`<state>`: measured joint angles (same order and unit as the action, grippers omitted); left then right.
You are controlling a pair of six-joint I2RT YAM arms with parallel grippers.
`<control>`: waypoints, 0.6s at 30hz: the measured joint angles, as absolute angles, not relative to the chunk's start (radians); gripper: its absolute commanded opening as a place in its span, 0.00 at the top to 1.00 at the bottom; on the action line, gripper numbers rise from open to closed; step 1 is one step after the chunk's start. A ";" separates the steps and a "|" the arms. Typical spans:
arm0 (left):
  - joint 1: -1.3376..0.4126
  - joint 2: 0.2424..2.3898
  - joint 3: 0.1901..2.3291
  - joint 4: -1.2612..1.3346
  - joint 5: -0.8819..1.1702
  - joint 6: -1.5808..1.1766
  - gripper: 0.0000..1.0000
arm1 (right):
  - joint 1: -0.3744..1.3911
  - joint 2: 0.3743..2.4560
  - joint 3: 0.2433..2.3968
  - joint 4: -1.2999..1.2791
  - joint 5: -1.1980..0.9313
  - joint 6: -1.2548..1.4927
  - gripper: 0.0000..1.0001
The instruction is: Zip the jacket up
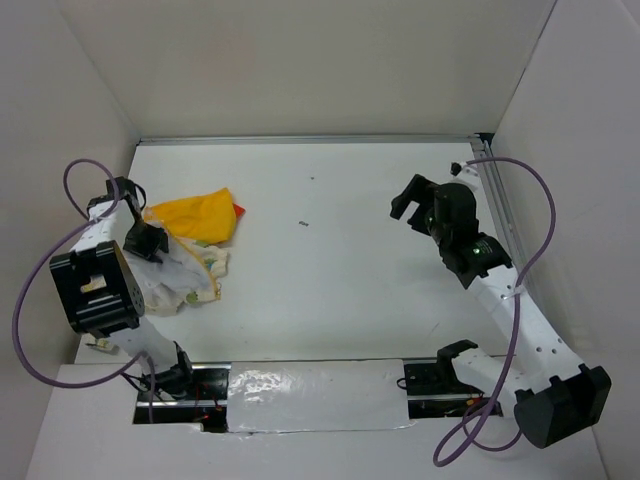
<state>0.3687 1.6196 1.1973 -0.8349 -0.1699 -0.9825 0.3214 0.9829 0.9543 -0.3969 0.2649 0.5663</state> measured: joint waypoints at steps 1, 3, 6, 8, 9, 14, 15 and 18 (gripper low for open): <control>0.368 1.647 1.198 -0.811 -0.149 -0.953 0.92 | 0.319 0.986 0.950 -0.395 0.249 0.566 0.00; 0.355 1.695 1.203 -0.770 -0.106 -0.905 1.00 | 0.317 0.984 0.939 -0.390 0.226 0.567 0.00; 0.290 1.703 1.199 -0.716 -0.051 -0.830 1.00 | 0.315 0.965 0.925 -0.383 0.212 0.567 0.00; 0.215 1.641 1.155 -0.617 0.013 -0.764 1.00 | 0.314 0.937 0.908 -0.378 0.208 0.570 0.00; 0.168 1.593 1.124 -0.574 0.062 -0.733 1.00 | 0.313 0.921 0.900 -0.377 0.208 0.572 0.00; -0.073 1.333 1.019 -0.413 0.305 -0.657 1.00 | 0.299 0.853 0.863 -0.373 0.197 0.583 0.00; -0.124 1.303 1.011 -0.393 0.337 -0.652 1.00 | 0.298 0.851 0.860 -0.374 0.195 0.584 0.00; -0.283 1.272 1.006 -0.357 0.418 -0.646 1.00 | 0.296 0.856 0.848 -0.374 0.183 0.591 0.00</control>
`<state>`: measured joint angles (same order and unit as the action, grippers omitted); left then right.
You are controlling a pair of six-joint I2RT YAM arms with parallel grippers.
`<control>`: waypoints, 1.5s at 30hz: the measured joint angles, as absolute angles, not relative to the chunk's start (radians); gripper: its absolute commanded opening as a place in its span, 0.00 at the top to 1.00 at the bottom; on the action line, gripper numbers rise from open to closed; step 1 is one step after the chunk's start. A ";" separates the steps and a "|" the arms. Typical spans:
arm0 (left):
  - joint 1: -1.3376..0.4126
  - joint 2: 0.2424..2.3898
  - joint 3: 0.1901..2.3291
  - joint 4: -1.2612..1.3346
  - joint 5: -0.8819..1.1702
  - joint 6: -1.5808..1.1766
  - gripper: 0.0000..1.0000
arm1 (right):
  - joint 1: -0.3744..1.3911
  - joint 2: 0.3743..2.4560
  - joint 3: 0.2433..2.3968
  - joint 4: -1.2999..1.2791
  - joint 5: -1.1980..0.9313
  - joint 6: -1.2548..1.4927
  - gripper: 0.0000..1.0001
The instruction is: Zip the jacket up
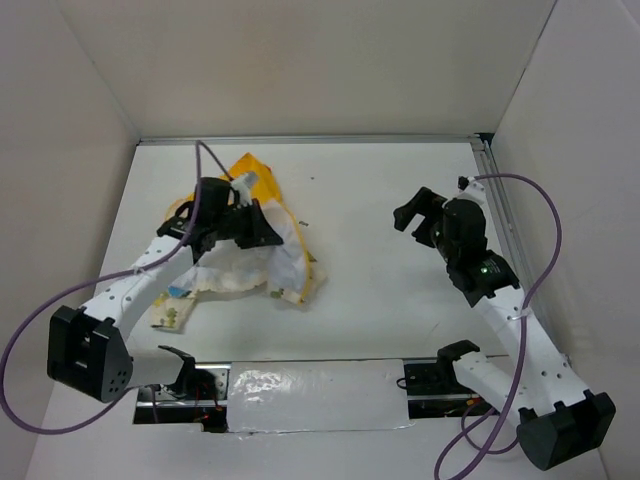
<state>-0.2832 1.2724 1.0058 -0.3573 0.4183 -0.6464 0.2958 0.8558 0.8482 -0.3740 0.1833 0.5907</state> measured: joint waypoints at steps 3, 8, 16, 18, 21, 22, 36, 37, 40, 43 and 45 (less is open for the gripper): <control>-0.430 1.320 1.009 -0.324 0.501 -0.630 0.88 | 0.295 0.865 0.827 -0.374 0.163 0.601 0.00; -0.633 1.528 1.156 -0.401 0.538 -0.613 0.01 | 0.293 0.898 0.822 -0.388 0.152 0.616 0.00; -0.589 1.521 1.264 -0.570 0.353 -0.611 0.01 | 0.287 0.975 0.835 -0.405 0.117 0.635 0.00; -0.513 1.483 1.300 -0.615 0.262 -0.612 0.01 | 0.288 1.019 0.859 -0.403 0.109 0.646 0.00; -0.345 1.480 1.385 -0.645 0.147 -0.609 0.01 | 0.304 1.129 0.913 -0.396 0.103 0.665 0.00; -0.294 1.499 1.420 -0.655 0.104 -0.610 0.01 | 0.315 1.169 0.936 -0.395 0.101 0.671 0.00; -0.037 2.106 1.704 -0.651 -0.041 -0.472 0.01 | 0.520 1.867 1.424 -0.388 0.124 0.662 0.01; -0.036 2.124 1.706 -0.640 -0.034 -0.461 0.01 | 0.520 1.909 1.455 -0.395 0.128 0.660 0.01; -0.049 2.148 1.706 -0.604 -0.009 -0.419 0.01 | 0.523 2.008 1.531 -0.420 0.133 0.655 0.04; -0.070 2.161 1.709 -0.564 0.019 -0.395 0.20 | 0.527 2.092 1.597 -0.431 0.126 0.643 0.13; -0.083 2.179 1.720 -0.553 0.035 -0.390 0.46 | 0.533 2.123 1.620 -0.443 0.126 0.635 0.29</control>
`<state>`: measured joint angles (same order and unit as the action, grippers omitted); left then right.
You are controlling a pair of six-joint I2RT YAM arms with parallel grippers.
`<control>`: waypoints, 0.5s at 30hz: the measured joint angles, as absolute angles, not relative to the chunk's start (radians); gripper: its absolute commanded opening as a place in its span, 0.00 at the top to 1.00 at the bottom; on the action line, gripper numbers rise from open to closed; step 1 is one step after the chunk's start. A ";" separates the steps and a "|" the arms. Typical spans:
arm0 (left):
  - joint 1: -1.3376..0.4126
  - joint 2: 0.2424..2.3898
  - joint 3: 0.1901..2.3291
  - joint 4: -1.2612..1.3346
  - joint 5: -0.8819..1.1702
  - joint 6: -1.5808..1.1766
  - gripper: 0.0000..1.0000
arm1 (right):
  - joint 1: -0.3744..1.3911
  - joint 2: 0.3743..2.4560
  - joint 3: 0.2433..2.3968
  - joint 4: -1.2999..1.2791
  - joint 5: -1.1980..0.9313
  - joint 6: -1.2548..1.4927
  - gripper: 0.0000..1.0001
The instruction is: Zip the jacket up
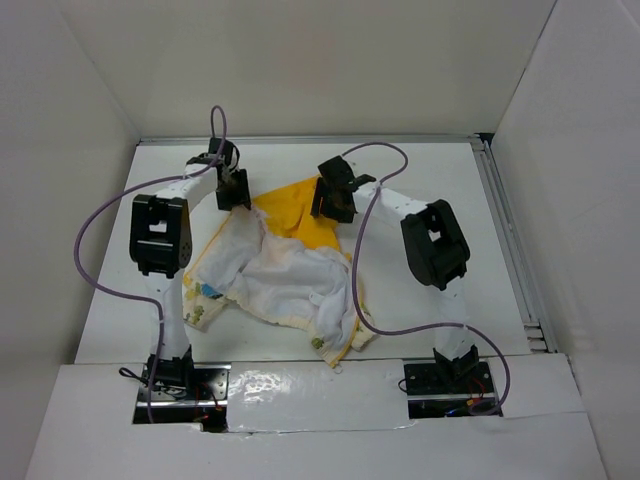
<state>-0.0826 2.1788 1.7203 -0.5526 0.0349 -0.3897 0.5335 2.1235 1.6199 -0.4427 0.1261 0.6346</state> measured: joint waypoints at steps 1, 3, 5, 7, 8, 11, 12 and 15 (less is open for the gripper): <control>-0.089 2.191 1.728 -0.551 0.040 -0.388 0.77 | 0.537 2.136 1.631 -0.449 0.125 0.633 0.44; -0.096 2.212 1.737 -0.551 0.049 -0.376 1.00 | 0.543 2.152 1.647 -0.461 0.121 0.629 0.78; -0.100 2.217 1.744 -0.550 0.049 -0.374 1.00 | 0.543 2.156 1.655 -0.468 0.122 0.632 1.00; -0.107 2.214 1.744 -0.552 0.039 -0.374 1.00 | 0.544 2.154 1.656 -0.470 0.133 0.628 1.00; -0.111 2.209 1.739 -0.553 0.030 -0.374 1.00 | 0.546 2.150 1.656 -0.471 0.143 0.622 1.00; -0.139 2.125 1.673 -0.545 -0.027 -0.377 1.00 | 0.555 2.098 1.641 -0.493 0.211 0.577 1.00; -0.160 2.074 1.646 -0.554 -0.056 -0.382 1.00 | 0.562 2.051 1.628 -0.504 0.244 0.557 1.00; -0.267 1.888 1.604 -0.573 -0.186 -0.425 1.00 | 0.605 1.859 1.593 -0.528 0.350 0.506 1.00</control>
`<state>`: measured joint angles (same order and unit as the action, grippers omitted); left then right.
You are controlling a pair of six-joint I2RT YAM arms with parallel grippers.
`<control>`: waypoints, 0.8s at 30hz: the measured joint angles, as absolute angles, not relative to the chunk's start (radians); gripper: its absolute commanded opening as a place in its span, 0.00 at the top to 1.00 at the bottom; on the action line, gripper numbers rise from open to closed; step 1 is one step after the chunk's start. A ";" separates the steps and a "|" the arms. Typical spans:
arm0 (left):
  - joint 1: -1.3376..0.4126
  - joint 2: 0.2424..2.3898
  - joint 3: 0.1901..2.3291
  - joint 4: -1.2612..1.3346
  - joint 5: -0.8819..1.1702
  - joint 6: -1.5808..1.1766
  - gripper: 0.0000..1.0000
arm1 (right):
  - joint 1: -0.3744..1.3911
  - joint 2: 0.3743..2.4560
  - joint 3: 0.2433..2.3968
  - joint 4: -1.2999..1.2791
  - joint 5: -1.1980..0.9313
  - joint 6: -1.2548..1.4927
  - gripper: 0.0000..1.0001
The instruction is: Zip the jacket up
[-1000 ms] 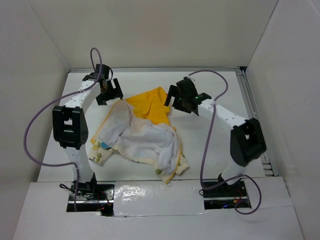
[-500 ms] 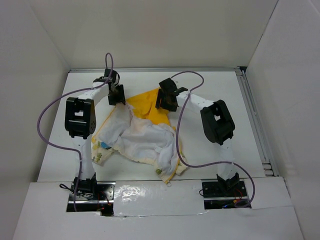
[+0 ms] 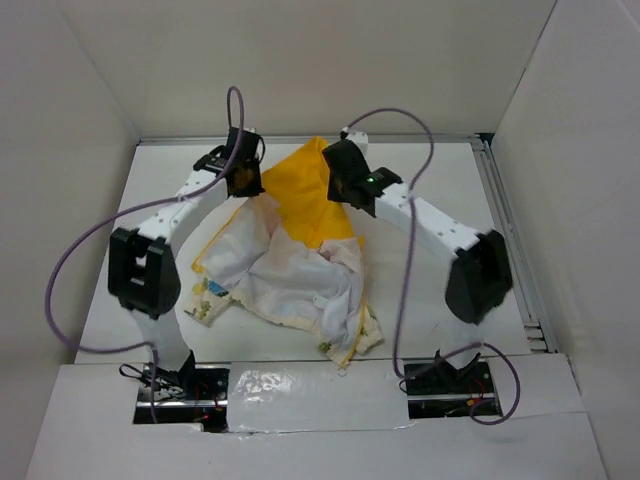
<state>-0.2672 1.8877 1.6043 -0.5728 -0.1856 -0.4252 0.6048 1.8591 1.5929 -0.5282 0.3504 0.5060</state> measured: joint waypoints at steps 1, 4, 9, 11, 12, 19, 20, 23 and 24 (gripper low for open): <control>-0.317 1.816 1.604 -0.584 -0.229 -0.442 1.00 | 0.629 1.776 1.581 -0.529 0.393 0.490 1.00; -0.468 1.586 1.626 -0.627 -0.344 -0.515 1.00 | 0.736 1.514 1.568 -0.527 0.520 0.442 1.00; -0.613 1.284 1.731 -0.749 -0.479 -0.667 1.00 | 0.982 1.197 1.587 -0.523 0.743 0.355 1.00; -0.647 1.173 1.739 -0.763 -0.493 -0.685 1.00 | 1.052 1.159 1.623 -0.548 0.819 0.328 1.00; -0.657 1.127 1.739 -0.764 -0.485 -0.685 1.00 | 1.096 1.151 1.650 -0.552 0.856 0.312 1.00; -0.669 0.875 1.696 -0.723 -0.363 -0.674 1.00 | 1.413 1.203 1.823 -0.548 1.147 0.135 1.00; -0.669 0.868 1.703 -0.725 -0.353 -0.669 1.00 | 1.419 1.227 1.856 -0.552 1.169 0.127 1.00; -0.669 0.904 1.736 -0.728 -0.340 -0.660 1.00 | 1.378 1.287 1.935 -0.567 1.212 0.122 1.00; -0.669 0.928 1.745 -0.731 -0.343 -0.663 1.00 | 1.346 1.303 1.956 -0.581 1.211 0.135 1.00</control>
